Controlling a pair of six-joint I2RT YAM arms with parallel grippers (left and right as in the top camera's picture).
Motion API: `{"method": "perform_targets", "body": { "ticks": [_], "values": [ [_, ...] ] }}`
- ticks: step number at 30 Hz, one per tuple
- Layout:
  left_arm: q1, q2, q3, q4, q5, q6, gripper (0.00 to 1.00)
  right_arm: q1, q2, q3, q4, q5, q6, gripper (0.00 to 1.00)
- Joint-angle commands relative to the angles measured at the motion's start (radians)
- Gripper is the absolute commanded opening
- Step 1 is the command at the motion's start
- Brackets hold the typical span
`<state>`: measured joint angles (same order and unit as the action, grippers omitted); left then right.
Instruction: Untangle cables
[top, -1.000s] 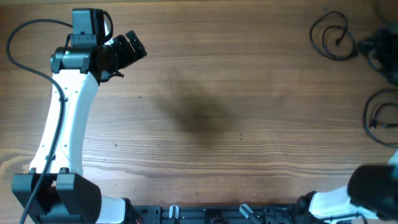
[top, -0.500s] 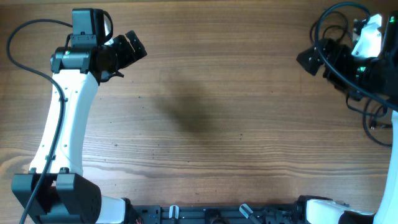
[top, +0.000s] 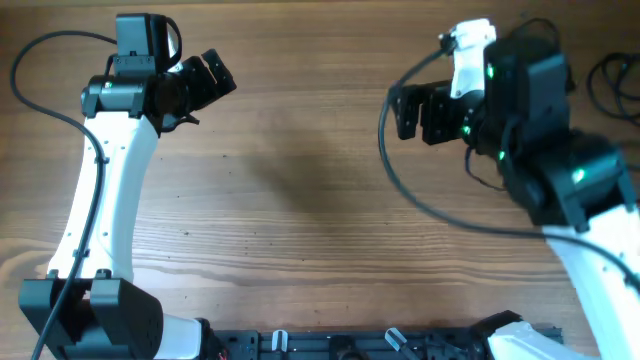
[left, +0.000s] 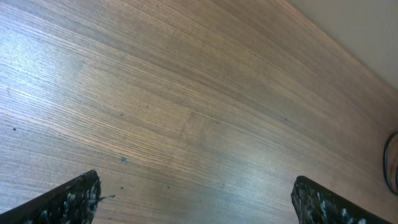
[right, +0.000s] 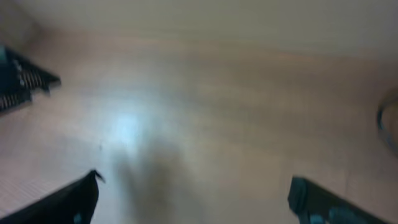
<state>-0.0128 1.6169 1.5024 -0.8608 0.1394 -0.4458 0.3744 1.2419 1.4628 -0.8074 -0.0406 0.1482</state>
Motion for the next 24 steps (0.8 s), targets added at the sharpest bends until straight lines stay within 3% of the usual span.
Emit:
{"method": "perform_targets", "body": {
  "ticks": [1, 6, 11, 24],
  "values": [
    [0.005, 0.001, -0.001, 0.000, 0.005, 0.020, 1.00, -0.002, -0.184, -0.311, 0.233, 0.041, -0.071, 1.00],
    [0.005, 0.001, -0.001, 0.000, 0.005, 0.020, 0.99, -0.002, -0.500, -0.786, 0.587, 0.041, -0.069, 0.99],
    [0.005, 0.001, -0.001, 0.000, 0.005, 0.020, 1.00, -0.016, -0.773, -1.103, 0.766, 0.041, -0.066, 1.00],
    [0.005, 0.001, -0.001, 0.000, 0.005, 0.020, 1.00, -0.039, -1.155, -1.448, 0.917, 0.053, -0.068, 1.00]
  ]
}}
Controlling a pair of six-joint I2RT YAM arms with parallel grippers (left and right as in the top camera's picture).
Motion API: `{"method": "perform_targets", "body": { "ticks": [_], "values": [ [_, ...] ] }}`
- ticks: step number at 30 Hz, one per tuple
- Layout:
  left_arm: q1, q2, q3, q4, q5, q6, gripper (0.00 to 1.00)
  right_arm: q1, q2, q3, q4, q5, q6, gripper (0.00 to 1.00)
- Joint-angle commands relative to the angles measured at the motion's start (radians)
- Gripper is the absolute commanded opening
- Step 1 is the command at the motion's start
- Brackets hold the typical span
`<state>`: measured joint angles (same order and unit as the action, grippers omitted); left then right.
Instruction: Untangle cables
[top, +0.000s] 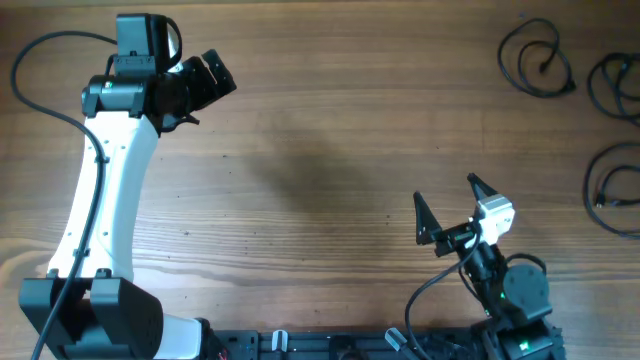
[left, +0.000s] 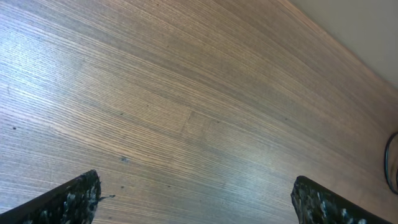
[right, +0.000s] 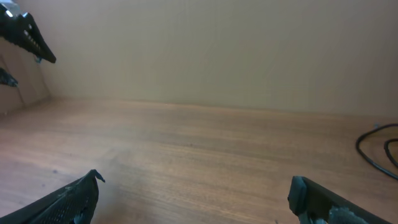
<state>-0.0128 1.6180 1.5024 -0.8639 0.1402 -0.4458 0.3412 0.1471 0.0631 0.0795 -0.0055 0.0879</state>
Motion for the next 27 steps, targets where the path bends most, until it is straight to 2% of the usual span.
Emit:
{"method": "perform_targets", "body": {
  "ticks": [1, 6, 27],
  "values": [
    [0.005, 0.000, -0.001, 0.003, 0.005, 0.020, 1.00, -0.006, -0.083, -0.059, 0.020, 0.017, -0.009, 1.00],
    [0.005, 0.000, -0.001, 0.003, 0.004, 0.020, 1.00, -0.006, -0.139, -0.058, -0.077, 0.004, -0.013, 1.00],
    [0.005, 0.000, -0.001, 0.003, 0.004, 0.020, 1.00, -0.006, -0.133, -0.058, -0.078, -0.040, -0.025, 1.00]
  ]
}}
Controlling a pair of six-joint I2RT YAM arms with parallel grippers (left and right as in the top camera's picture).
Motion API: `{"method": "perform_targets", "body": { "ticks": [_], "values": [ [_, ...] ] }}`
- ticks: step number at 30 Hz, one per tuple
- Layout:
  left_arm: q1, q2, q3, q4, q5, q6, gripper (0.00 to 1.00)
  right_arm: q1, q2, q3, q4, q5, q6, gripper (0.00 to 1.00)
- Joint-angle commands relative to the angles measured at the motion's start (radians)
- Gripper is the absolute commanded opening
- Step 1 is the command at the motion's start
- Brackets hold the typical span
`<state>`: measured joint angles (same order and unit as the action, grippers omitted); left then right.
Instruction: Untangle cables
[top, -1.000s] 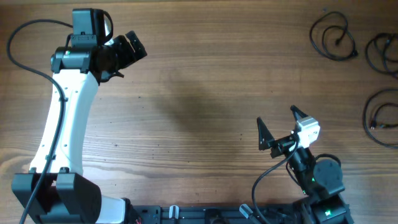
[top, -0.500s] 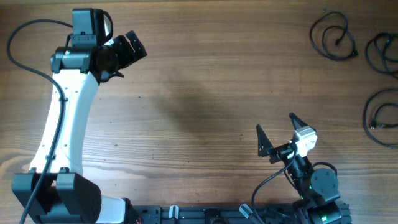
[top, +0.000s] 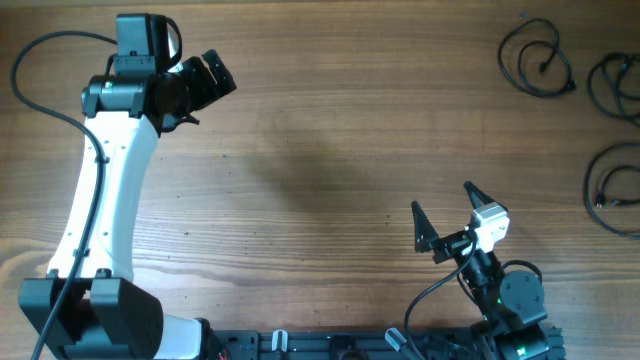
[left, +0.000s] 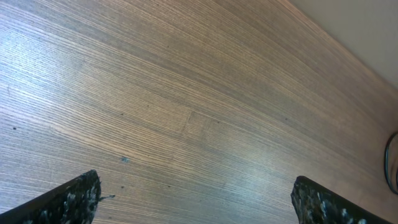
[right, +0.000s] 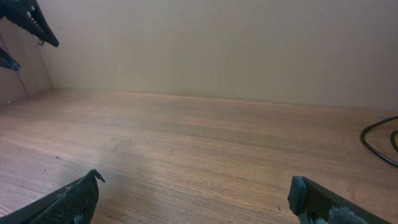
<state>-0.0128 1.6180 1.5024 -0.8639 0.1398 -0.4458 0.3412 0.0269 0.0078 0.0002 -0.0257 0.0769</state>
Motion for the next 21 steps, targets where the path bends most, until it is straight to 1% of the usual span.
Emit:
{"method": "perform_targets", "body": {
  "ticks": [1, 13, 15, 17, 21],
  "values": [
    [0.005, 0.000, -0.001, 0.003, 0.005, 0.020, 1.00, -0.006, -0.013, -0.003, 0.001, -0.019, -0.014, 1.00],
    [0.005, -0.012, -0.001, 0.002, 0.004, 0.020, 1.00, -0.006, -0.013, -0.003, 0.001, -0.019, -0.014, 1.00],
    [0.005, -0.043, -0.001, 0.003, 0.002, 0.023, 1.00, -0.006, -0.013, -0.003, 0.001, -0.019, -0.014, 1.00],
    [0.005, -0.091, -0.001, -0.002, -0.050, 0.056, 1.00, -0.006, -0.013, -0.003, 0.001, -0.019, -0.014, 1.00],
    [0.004, -0.215, -0.037, 0.012, -0.059, 0.076, 1.00, -0.006, -0.013, -0.003, 0.001, -0.019, -0.014, 1.00]
  ]
}}
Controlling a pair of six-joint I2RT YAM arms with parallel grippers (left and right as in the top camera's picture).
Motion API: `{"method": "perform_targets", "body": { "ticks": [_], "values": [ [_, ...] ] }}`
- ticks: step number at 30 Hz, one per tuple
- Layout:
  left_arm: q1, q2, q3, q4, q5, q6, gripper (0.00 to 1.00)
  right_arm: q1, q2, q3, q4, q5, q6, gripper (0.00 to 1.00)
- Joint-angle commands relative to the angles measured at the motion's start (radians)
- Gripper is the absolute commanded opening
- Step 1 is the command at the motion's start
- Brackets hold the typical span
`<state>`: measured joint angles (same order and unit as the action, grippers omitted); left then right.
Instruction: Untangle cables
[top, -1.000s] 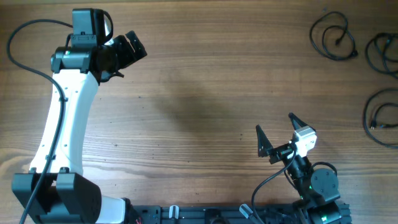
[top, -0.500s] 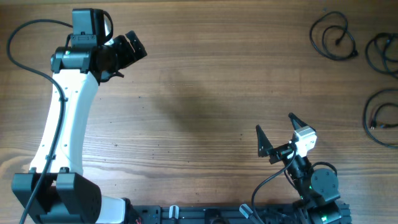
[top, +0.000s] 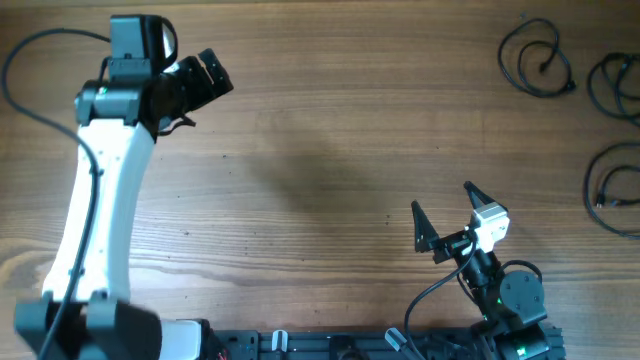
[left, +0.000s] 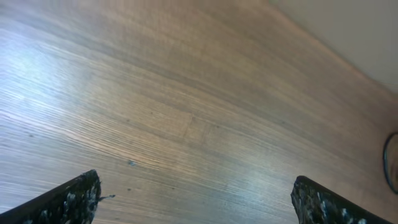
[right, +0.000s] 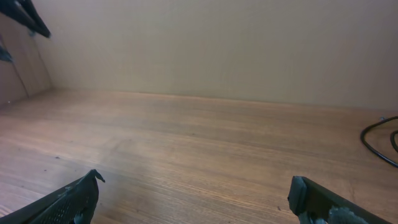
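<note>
Three black cables lie apart as loose coils at the table's far right: one at the back (top: 537, 58), one by the right edge (top: 615, 85), one nearer the front (top: 612, 190). An arc of cable shows at the right edge of the left wrist view (left: 390, 162) and of the right wrist view (right: 376, 140). My left gripper (top: 207, 78) is raised at the back left, open and empty (left: 196, 193). My right gripper (top: 443, 200) sits low near the front edge, far from the coils, open and empty (right: 196, 186).
Bare wooden table (top: 320, 150) stretches between the two arms. A black mounting rail (top: 350, 345) runs along the front edge. A beige wall (right: 217, 43) rises behind the table in the right wrist view.
My left arm has shifted slightly to the left, and its wrist view now shows the table a little farther off and blurred. The right arm and the cables have not moved.
At first my right arm was stretched over the far right, covering the cables, gripper open. Then it was folded back near the front edge, with the three coils lying separate. It has stayed there. The left gripper stayed open at the back left throughout.
</note>
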<state>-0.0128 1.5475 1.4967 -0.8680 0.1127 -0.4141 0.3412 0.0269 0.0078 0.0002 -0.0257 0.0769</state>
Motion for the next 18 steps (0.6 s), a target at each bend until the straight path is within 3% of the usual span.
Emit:
{"method": "perform_targets", "body": {
  "ticks": [1, 10, 18],
  "values": [
    [0.004, -0.188, -0.059, 0.043, -0.032, 0.044, 1.00, -0.006, -0.013, -0.003, 0.001, -0.019, -0.014, 1.00],
    [0.034, -0.737, -0.582, 0.388, -0.036, 0.045, 1.00, -0.006, -0.013, -0.003, 0.001, -0.019, -0.014, 1.00],
    [0.064, -1.065, -1.084, 0.783, -0.032, 0.041, 1.00, -0.006, -0.013, -0.003, 0.001, -0.019, -0.014, 1.00]
  ]
}}
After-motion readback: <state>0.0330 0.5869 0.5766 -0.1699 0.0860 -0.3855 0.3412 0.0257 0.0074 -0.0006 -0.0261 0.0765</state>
